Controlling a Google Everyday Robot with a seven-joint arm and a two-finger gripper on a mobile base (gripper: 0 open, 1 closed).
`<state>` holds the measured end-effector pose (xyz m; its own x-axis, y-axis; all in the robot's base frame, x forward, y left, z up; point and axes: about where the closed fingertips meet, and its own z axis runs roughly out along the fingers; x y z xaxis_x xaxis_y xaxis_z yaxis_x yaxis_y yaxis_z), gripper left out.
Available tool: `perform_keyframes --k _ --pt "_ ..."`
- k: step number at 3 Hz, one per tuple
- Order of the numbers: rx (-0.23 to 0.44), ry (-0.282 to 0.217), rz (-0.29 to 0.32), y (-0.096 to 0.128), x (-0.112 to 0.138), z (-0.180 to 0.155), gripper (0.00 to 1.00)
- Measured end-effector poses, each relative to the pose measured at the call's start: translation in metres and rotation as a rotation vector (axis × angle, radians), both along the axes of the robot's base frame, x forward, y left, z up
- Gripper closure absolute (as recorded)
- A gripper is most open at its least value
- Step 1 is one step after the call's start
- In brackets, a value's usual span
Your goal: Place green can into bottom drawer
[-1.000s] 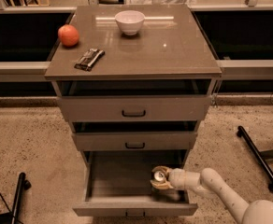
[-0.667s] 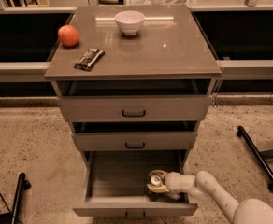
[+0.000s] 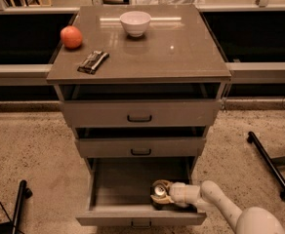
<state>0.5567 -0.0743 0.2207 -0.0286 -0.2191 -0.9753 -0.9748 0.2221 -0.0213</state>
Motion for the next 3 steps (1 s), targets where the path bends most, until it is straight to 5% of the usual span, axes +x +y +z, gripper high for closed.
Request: perform_keyframes --k 1,3 --pt "-0.001 0.000 0.002 0.001 0.000 -0.001 0.00" --pt "0.017 0.002 0.010 -0.008 -0.004 0.019 0.00"
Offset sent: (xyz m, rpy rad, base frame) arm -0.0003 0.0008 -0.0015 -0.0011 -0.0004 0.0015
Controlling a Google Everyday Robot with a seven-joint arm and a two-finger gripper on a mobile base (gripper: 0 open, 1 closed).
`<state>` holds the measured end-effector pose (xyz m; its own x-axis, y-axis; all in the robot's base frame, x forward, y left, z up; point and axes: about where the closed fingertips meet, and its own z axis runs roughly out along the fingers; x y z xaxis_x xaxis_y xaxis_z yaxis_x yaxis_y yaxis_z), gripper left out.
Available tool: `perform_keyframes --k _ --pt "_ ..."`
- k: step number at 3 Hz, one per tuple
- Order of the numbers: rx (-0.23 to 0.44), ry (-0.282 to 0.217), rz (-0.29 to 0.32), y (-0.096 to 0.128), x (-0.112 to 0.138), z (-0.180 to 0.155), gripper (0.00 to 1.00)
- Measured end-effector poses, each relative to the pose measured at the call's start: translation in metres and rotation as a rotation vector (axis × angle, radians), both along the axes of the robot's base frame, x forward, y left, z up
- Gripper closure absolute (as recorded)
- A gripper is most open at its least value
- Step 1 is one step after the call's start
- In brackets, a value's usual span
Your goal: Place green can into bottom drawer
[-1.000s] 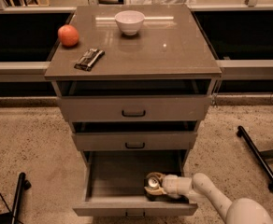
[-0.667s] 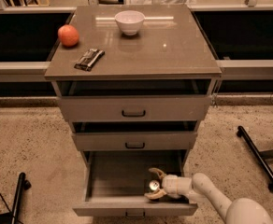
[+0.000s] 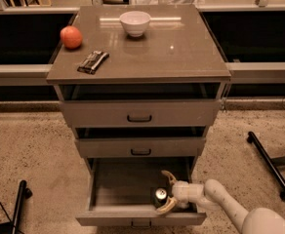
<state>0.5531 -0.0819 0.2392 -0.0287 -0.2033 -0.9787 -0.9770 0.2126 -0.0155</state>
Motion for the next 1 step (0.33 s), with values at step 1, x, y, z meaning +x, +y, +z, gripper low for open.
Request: perform_keyframes --k 1 --pt "-0.013 -0.029 -0.014 -0.0465 -0.0186 0.0422 0.00"
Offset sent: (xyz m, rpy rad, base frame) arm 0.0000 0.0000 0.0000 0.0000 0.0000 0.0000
